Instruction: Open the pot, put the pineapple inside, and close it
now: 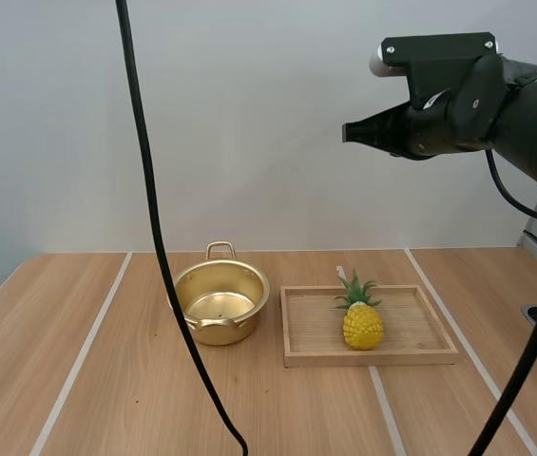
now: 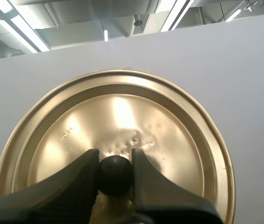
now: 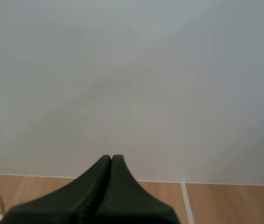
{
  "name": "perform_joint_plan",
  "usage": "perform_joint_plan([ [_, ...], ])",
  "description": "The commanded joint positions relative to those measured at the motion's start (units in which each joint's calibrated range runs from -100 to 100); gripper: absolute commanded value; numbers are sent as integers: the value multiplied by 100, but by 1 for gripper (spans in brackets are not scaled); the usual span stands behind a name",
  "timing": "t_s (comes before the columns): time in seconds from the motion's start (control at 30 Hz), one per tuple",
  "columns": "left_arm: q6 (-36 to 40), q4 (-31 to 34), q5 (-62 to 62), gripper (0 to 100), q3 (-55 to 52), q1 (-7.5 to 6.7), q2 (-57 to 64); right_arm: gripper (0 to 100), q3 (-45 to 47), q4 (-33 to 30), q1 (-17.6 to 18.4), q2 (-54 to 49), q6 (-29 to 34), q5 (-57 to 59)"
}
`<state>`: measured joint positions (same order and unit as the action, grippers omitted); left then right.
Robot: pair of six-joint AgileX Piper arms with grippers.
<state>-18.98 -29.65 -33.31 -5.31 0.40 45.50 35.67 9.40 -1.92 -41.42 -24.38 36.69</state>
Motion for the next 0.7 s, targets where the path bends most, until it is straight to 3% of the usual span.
perform_joint_plan([
  [0.0,17,-12,193,0,66,-5,47,5,13,16,-5,178,-369,-70],
  [0.1,17,-12,193,0,66,-5,47,45,13,50,-5,192,-360,-164],
  [0.17,17,-12,193,0,66,-5,47,88,13,217,-5,192,-360,-366],
  [0.2,17,-12,193,0,66,-5,47,100,13,230,-5,192,-360,-403],
  [0.67,17,-12,193,0,66,-5,47,100,13,54,-5,101,-370,-145],
])
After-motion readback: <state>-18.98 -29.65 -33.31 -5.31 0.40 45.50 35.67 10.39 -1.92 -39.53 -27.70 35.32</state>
